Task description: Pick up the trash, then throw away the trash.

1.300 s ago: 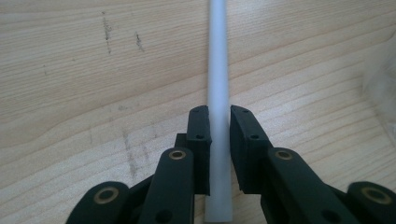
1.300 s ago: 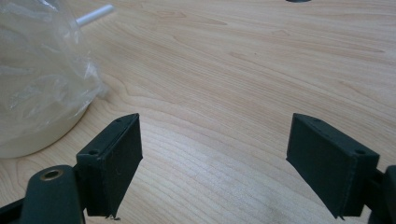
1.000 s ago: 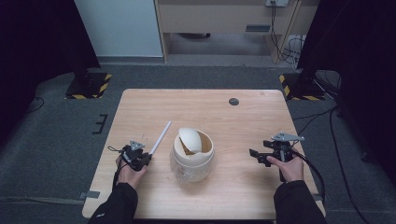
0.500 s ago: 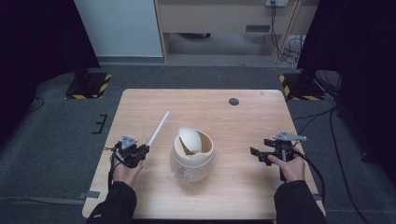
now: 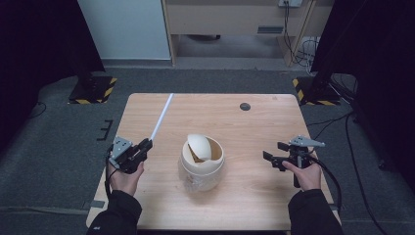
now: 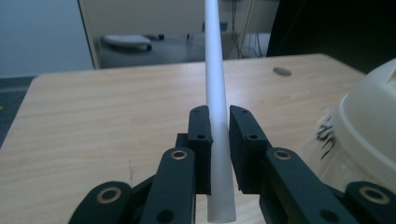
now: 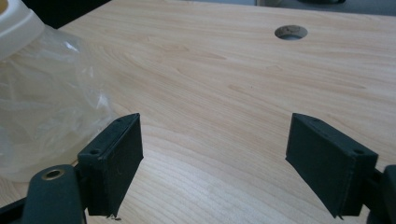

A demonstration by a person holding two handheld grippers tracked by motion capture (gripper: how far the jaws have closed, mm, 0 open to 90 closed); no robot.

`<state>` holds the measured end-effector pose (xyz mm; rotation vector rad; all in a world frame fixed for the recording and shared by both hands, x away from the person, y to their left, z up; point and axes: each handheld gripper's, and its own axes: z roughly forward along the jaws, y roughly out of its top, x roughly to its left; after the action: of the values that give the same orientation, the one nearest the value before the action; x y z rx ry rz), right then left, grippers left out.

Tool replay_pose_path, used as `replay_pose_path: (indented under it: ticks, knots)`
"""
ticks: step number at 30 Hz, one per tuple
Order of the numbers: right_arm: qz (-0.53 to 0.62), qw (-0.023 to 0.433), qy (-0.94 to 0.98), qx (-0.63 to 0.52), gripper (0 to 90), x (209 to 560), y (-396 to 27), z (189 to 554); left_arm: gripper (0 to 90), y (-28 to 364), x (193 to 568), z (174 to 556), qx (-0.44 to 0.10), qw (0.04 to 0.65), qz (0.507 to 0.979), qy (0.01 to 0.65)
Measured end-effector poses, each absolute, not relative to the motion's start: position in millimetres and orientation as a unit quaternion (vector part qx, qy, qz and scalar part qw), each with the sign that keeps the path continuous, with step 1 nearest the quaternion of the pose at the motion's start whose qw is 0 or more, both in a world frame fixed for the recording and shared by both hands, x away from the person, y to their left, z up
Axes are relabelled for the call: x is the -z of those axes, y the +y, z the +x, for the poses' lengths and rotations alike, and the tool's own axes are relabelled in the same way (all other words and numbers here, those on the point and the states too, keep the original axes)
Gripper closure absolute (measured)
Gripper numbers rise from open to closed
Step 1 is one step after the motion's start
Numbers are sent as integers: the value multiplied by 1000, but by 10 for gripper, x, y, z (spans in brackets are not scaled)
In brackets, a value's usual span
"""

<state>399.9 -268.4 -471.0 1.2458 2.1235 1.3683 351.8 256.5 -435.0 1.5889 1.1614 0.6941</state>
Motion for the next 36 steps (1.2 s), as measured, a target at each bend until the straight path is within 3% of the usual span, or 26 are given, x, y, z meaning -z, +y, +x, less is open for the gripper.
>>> replay_pose_path:
  ticks: [8,19,36]
  knots:
    - [427,175,726,-510,188,4560,-2673,3971,792,2538,3992,3361,-316,572,618,437]
    - [394,186,692,-576,203,4191,-2616,3906,792,2251,3650,3146,-312,629,611,366]
    - [331,160,667,-648,217,3762,-2340,3765,792,1609,3476,2907,-262,663,649,267]
